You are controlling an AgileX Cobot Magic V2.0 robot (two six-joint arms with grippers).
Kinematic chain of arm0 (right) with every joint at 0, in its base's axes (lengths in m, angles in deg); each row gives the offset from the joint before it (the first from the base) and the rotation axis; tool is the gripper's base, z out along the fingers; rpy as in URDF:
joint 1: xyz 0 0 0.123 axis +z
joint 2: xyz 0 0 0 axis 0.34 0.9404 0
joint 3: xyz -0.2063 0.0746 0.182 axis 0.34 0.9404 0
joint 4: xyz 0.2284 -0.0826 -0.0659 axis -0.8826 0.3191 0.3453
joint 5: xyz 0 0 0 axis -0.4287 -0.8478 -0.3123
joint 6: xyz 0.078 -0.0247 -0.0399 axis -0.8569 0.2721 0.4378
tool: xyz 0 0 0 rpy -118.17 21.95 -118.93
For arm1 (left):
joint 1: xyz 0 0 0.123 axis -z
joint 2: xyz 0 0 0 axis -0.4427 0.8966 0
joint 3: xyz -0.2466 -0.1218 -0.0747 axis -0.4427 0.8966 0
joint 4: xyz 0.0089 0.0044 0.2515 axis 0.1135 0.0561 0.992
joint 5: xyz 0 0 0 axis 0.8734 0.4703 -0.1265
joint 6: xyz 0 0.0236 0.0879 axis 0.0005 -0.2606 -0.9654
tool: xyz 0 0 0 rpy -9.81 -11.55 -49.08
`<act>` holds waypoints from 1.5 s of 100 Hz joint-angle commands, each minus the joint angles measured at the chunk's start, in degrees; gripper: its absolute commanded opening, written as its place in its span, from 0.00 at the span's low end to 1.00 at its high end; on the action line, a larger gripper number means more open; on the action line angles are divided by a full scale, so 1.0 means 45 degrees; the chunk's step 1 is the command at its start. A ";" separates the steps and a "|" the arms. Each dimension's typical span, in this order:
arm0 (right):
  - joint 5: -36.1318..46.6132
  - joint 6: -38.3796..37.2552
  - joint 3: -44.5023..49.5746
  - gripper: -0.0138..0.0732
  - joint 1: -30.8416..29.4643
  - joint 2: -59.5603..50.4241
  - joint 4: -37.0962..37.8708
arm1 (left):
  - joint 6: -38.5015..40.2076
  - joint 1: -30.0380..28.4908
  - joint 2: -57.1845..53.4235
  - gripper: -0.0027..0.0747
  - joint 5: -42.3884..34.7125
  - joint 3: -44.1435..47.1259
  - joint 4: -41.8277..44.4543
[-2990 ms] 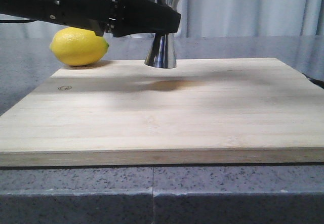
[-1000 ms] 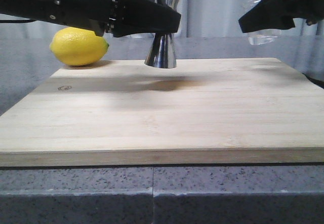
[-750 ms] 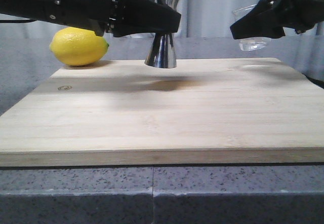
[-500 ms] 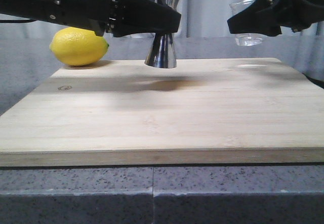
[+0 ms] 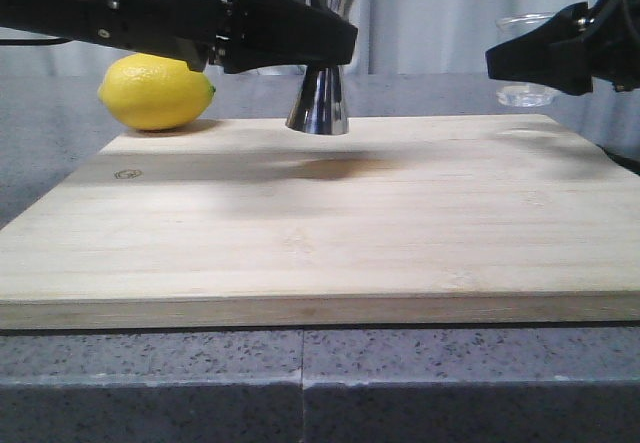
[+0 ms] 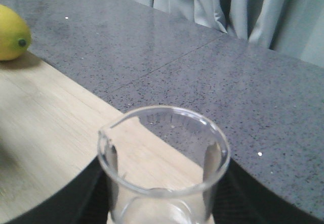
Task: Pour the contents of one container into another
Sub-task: 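Carry the beaker with the right gripper toward the board's far corner, then lower the clear beaker onto the board with the right gripper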
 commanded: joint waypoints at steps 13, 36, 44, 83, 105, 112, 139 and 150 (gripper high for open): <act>0.1514 0.0404 -0.0245 0.39 -0.0084 0.0449 -0.0812 | 0.0104 0.0048 -0.0702 0.01 0.1293 -0.0365 -0.1004; 0.1694 0.0997 -0.0245 0.39 -0.0084 0.0907 -0.1189 | 0.0104 0.0048 -0.0702 0.01 0.1293 -0.0365 -0.1004; 0.1694 0.1048 -0.0245 0.39 -0.0084 0.0937 -0.1189 | 0.0104 0.0048 -0.0702 0.01 0.1293 -0.0365 -0.1004; 0.1713 0.1501 -0.0245 0.39 -0.0084 0.1047 -0.1443 | 0.0104 0.0048 -0.0702 0.01 0.1293 -0.0365 -0.1004; 0.1904 0.1532 -0.0245 0.39 -0.0084 0.1538 -0.1469 | 0.0104 0.0048 -0.0702 0.01 0.1293 -0.0365 -0.1004; 0.2090 0.1532 -0.0245 0.39 -0.0084 0.1664 -0.1469 | 0.0104 0.0048 -0.0702 0.01 0.1293 -0.0365 -0.1004; 0.2165 0.1532 -0.0245 0.40 -0.0084 0.1809 -0.1469 | 0.0104 0.0048 -0.0702 0.01 0.1293 -0.0365 -0.1004; 0.2165 0.1532 -0.0245 0.40 -0.0084 0.1809 -0.1469 | 0.0104 0.0048 -0.0702 0.01 0.1293 -0.0365 -0.1004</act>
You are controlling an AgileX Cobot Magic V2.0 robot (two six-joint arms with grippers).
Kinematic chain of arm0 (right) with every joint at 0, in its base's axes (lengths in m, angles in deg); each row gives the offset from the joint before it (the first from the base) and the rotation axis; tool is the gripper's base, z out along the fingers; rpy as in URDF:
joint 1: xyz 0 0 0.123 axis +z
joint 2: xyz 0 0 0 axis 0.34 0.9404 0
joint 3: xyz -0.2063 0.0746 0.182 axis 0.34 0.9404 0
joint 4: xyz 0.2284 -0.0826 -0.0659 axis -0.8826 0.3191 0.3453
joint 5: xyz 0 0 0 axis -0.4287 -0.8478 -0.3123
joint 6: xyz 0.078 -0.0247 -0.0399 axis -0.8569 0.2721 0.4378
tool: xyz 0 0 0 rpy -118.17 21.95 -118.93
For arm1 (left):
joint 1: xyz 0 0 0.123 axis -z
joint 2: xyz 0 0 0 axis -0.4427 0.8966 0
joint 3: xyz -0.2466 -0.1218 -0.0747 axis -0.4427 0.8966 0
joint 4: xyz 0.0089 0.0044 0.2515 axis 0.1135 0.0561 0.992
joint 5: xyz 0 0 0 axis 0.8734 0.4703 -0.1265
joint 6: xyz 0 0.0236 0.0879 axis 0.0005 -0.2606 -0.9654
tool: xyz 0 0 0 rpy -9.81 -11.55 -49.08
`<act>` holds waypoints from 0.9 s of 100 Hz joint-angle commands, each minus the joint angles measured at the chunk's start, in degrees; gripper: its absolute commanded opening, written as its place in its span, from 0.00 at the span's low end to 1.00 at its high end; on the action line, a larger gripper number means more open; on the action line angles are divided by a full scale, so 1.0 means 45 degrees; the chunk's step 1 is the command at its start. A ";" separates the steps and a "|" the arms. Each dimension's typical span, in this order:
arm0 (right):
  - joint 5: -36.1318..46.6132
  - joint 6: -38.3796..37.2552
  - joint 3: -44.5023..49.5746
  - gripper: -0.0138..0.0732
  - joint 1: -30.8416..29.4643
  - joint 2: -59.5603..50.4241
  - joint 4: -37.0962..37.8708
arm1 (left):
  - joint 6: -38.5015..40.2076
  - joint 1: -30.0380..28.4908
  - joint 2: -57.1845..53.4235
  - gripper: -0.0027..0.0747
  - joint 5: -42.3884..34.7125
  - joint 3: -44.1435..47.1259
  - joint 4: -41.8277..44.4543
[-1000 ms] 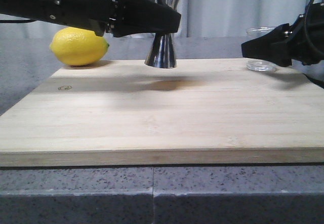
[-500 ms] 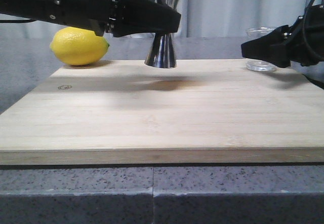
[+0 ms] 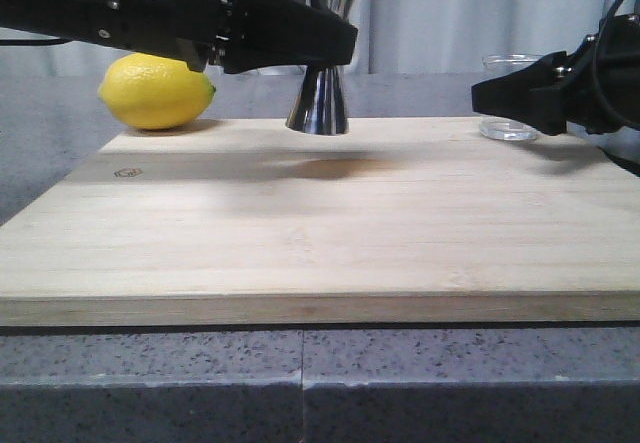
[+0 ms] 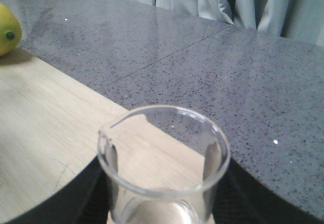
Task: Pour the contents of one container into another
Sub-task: 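Lower the clear beaker onto the board with the right gripper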
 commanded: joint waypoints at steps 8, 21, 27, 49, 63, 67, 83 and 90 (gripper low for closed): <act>0.0414 0.0089 -0.0245 0.40 -0.0084 -0.0302 -0.0145 | 0.0104 0.0048 -0.0702 0.01 0.1293 -0.0365 -0.1004; 0.0414 0.0089 -0.0245 0.42 -0.0084 -0.0302 -0.0145 | 0.0104 0.0048 -0.0702 0.01 0.1293 -0.0365 -0.1004; 0.0414 0.0089 -0.0245 0.47 -0.0084 -0.0302 -0.0145 | 0.0104 0.0048 -0.0702 0.01 0.1293 -0.0365 -0.1004; 0.0391 0.0089 -0.0245 0.61 -0.0084 -0.0302 -0.0169 | 0.0104 0.0048 -0.0702 0.01 0.1293 -0.0365 -0.1004; 0.0391 0.0089 -0.0245 0.62 -0.0084 -0.0302 -0.0169 | 0.0104 0.0048 -0.0702 0.01 0.1293 -0.0365 -0.1004; 0.0391 0.0089 -0.0245 0.62 -0.0084 -0.0302 -0.0169 | 0.0104 0.0048 -0.0702 0.01 0.1293 -0.0365 -0.1004; 0.0391 0.0089 -0.0245 0.62 -0.0084 -0.0302 -0.0169 | 0.0104 0.0048 -0.0702 0.01 0.1293 -0.0365 -0.1004; 0.0391 -0.0052 -0.0245 0.62 -0.0084 -0.0302 -0.0169 | 0.0104 0.0048 -0.0702 0.01 0.1293 -0.0365 -0.1004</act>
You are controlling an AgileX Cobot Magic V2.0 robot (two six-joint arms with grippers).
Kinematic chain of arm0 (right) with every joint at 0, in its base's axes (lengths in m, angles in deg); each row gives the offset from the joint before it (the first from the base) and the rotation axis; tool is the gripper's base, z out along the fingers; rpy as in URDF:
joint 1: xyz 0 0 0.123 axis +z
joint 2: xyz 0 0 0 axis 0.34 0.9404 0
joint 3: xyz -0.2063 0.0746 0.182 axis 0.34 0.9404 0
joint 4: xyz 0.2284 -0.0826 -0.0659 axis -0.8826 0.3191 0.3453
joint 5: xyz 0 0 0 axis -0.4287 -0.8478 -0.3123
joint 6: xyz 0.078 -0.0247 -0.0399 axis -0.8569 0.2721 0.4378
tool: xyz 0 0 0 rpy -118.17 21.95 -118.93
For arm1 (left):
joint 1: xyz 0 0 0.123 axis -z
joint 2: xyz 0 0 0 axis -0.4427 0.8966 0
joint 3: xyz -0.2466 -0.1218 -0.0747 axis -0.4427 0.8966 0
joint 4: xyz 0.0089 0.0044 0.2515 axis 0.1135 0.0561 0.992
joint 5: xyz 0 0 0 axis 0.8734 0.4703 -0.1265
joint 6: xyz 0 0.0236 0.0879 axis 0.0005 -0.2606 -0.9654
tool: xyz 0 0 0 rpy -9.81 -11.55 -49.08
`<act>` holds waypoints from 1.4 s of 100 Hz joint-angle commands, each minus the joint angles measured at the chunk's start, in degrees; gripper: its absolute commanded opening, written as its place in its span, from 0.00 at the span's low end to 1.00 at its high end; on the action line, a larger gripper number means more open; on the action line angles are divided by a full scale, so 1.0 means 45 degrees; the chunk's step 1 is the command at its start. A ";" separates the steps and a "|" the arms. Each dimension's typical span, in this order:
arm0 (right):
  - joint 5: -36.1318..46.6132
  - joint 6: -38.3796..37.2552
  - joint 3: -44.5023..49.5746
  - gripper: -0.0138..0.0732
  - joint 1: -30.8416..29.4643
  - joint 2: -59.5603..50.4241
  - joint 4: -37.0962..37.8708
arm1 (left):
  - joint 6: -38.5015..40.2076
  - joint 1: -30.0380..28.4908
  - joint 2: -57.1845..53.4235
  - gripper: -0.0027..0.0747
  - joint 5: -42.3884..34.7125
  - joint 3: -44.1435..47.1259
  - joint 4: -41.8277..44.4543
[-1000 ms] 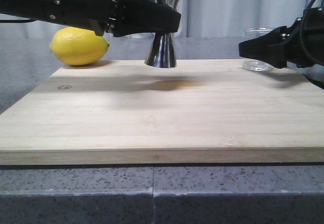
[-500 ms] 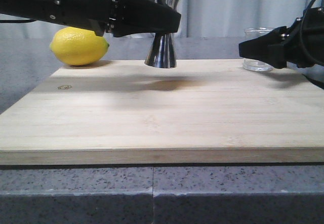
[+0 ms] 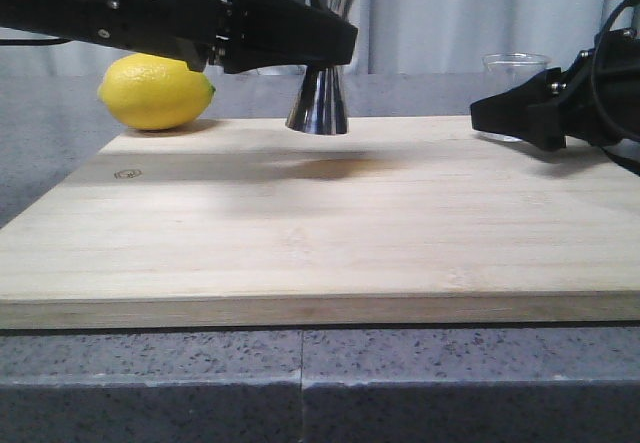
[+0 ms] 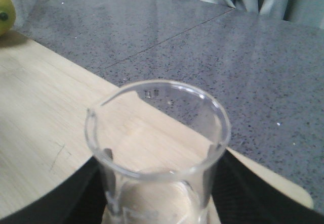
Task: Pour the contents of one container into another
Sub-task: 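Lower the clear beaker onto the board with the right gripper, then open the right gripper and withdraw it up from the beaker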
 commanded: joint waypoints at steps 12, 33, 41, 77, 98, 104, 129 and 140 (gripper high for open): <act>0.0781 -0.0238 -0.0245 0.62 -0.0084 -0.0435 -0.0249 | 0.0104 0.0048 -0.0702 0.01 0.1293 -0.0365 -0.1004; 0.0781 -0.0822 -0.0245 0.72 -0.0084 -0.0458 -0.0139 | 0.0104 0.0048 -0.0702 0.01 0.1293 -0.0365 -0.1004; 0.0781 -0.1089 -0.0245 0.77 -0.0084 -0.0458 -0.0116 | 0.0104 0.0048 -0.0702 0.01 0.1293 -0.0365 -0.1004; -0.0206 -0.1179 -0.0019 0.79 -0.0084 -0.1344 0.0342 | 0.0104 0.0048 -0.0702 0.01 0.1293 -0.0365 -0.1004; -0.0950 -0.1211 -0.0019 0.79 -0.0084 -0.2104 0.0396 | 0.0104 0.0048 -0.0702 0.01 0.1293 -0.0365 -0.1004; -0.1293 -0.1278 -0.0019 0.79 -0.0084 -0.2306 0.0424 | 0.0104 0.0048 -0.0702 0.01 0.1293 -0.0365 -0.1004; -0.2282 -0.2702 -0.0019 0.79 -0.0084 -0.3104 0.1422 | 0.0104 0.0048 -0.0702 0.01 0.1293 -0.0365 -0.1004; -0.2488 -0.3359 -0.0019 0.79 -0.0084 -0.3434 0.2038 | 0.0104 0.0048 -0.0702 0.01 0.1293 -0.0365 -0.1004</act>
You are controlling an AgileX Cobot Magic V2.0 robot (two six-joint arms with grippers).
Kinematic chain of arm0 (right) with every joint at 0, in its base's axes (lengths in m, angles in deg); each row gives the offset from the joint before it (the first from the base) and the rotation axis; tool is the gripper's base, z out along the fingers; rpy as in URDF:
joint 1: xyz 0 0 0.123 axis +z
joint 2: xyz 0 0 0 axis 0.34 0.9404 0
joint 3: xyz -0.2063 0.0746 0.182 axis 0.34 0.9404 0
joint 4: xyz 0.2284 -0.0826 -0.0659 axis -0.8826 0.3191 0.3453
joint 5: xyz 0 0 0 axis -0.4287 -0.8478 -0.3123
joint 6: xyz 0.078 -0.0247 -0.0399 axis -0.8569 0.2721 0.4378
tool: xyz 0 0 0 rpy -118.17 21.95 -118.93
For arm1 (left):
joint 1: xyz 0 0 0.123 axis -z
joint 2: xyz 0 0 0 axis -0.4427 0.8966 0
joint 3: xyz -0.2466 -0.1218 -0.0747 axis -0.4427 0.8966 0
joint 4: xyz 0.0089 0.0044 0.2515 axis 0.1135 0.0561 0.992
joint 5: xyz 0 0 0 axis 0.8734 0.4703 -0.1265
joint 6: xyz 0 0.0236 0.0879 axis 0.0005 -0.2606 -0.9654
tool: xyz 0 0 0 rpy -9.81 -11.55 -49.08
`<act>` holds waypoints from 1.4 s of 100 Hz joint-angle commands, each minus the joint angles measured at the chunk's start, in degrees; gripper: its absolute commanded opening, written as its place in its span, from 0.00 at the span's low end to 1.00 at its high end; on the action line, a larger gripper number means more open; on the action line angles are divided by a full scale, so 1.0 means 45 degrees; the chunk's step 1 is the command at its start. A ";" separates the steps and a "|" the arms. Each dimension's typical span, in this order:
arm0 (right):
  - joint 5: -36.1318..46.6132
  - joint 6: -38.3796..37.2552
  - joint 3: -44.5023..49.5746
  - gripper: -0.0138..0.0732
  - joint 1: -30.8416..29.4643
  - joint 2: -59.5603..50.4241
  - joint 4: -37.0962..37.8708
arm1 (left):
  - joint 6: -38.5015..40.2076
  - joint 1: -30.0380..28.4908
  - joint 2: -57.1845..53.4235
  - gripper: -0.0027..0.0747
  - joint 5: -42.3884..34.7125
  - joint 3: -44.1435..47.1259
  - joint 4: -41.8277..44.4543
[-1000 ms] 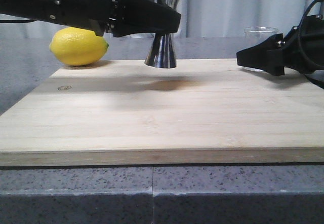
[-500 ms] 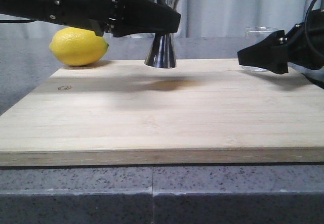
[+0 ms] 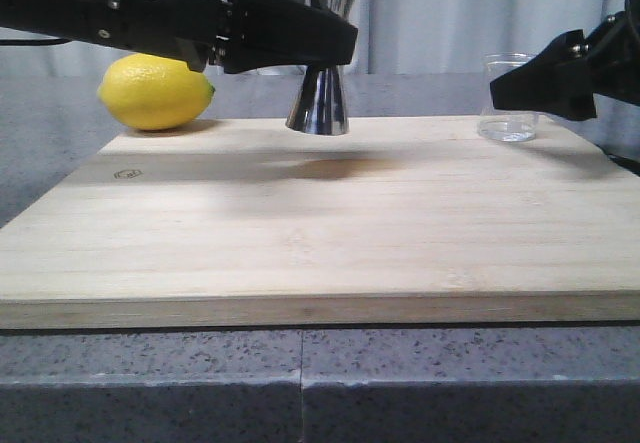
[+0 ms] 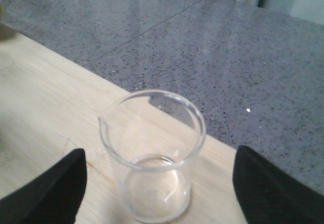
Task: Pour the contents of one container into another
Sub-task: 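Open the right gripper and withdraw it up from the beaker, then move the held jigger with the left gripper toward the lemon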
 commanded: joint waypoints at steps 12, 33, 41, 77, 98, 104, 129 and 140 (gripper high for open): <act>-0.0097 -0.1483 -0.0200 0.79 -0.0084 -0.1288 0.1152 | 0.0104 0.0048 -0.0702 0.01 0.1293 -0.0365 -0.1004; -0.0769 -0.3945 -0.0200 0.79 -0.0084 -0.2677 0.3302 | 0.0104 0.0048 -0.0702 0.01 0.1293 -0.0365 -0.1004; -0.0960 -0.4908 -0.0200 0.79 -0.0084 -0.3331 0.4040 | 0.0104 0.0048 -0.0702 0.01 0.1293 -0.0365 -0.1004; -0.1173 -0.5657 -0.0200 0.79 -0.0084 -0.7013 0.4355 | -0.0384 0.0048 -0.0702 0.01 0.1318 -0.0365 -0.1153; -0.1700 -0.5657 -0.0200 0.79 -0.0084 -0.8592 0.4355 | -0.0664 -0.0325 -0.0702 0.01 0.1398 -0.0365 -0.1531; -0.1751 -0.5657 -0.0200 0.79 -0.0084 -0.8805 0.4355 | -0.0664 -0.0490 -0.0702 0.01 0.1398 -0.0365 -0.1531; -0.2027 -0.5657 -0.0200 0.79 -0.0084 -0.9006 0.4355 | -0.0641 -0.0685 -0.0702 0.01 0.1398 -0.0365 -0.1531; -0.2024 -0.5657 -0.0200 0.79 -0.0084 -0.9006 0.4355 | -0.0641 -0.0685 -0.0804 0.01 0.1398 -0.0365 -0.1459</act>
